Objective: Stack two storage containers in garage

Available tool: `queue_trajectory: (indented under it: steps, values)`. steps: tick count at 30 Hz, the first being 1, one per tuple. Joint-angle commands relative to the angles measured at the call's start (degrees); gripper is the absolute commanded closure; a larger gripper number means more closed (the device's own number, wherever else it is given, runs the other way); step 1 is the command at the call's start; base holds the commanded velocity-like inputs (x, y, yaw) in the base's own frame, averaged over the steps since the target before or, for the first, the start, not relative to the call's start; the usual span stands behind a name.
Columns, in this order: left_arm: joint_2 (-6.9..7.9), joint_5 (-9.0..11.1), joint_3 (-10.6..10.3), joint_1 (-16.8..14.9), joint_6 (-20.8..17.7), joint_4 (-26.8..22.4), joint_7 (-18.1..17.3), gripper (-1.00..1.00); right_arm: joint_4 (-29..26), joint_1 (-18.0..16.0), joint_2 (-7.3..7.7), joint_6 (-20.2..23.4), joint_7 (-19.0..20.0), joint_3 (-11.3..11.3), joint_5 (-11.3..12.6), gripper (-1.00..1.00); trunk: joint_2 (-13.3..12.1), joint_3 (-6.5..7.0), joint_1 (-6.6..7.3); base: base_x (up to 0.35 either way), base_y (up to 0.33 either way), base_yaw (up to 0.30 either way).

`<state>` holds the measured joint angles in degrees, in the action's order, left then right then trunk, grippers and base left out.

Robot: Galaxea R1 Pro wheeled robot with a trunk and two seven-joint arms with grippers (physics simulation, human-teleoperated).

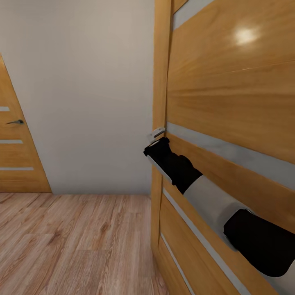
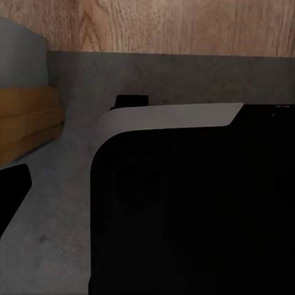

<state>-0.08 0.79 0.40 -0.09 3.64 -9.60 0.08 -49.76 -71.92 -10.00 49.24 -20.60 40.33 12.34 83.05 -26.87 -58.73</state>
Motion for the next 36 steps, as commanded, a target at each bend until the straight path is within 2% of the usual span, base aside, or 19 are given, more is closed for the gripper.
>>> queue_trajectory:
  steps: [1,9,27,30,36]
  values:
    - [-0.01,0.09,0.04,0.00,0.14,-0.03,0.01,-1.00,0.01,-0.07,0.00,0.33,-0.56,0.10,-0.01,-1.00,0.03,-0.06,0.00,0.001,0.000,0.000]
    - [-0.01,0.09,0.04,0.00,0.14,-0.02,0.04,-1.00,0.11,-0.07,0.00,0.31,1.29,0.10,0.05,-1.00,0.03,-0.06,0.00,0.000,0.000,0.000]
    - [-0.01,0.09,0.04,0.00,0.14,0.00,0.01,-1.00,0.19,-0.07,0.00,0.33,1.53,0.10,0.13,-1.00,0.03,-0.06,0.00,0.000,0.000,0.000]
    - [-0.18,0.29,0.36,-0.09,-0.55,0.10,0.09,-1.00,0.69,0.07,0.00,0.03,1.60,-0.86,-0.64,-1.00,0.03,-0.06,0.00,0.000,0.000,0.000]
    - [0.32,0.20,0.39,-0.09,-0.60,0.10,0.09,-1.00,1.69,1.21,0.00,0.38,1.26,-1.97,1.71,-1.00,0.03,-0.06,0.00,0.000,0.000,0.000]
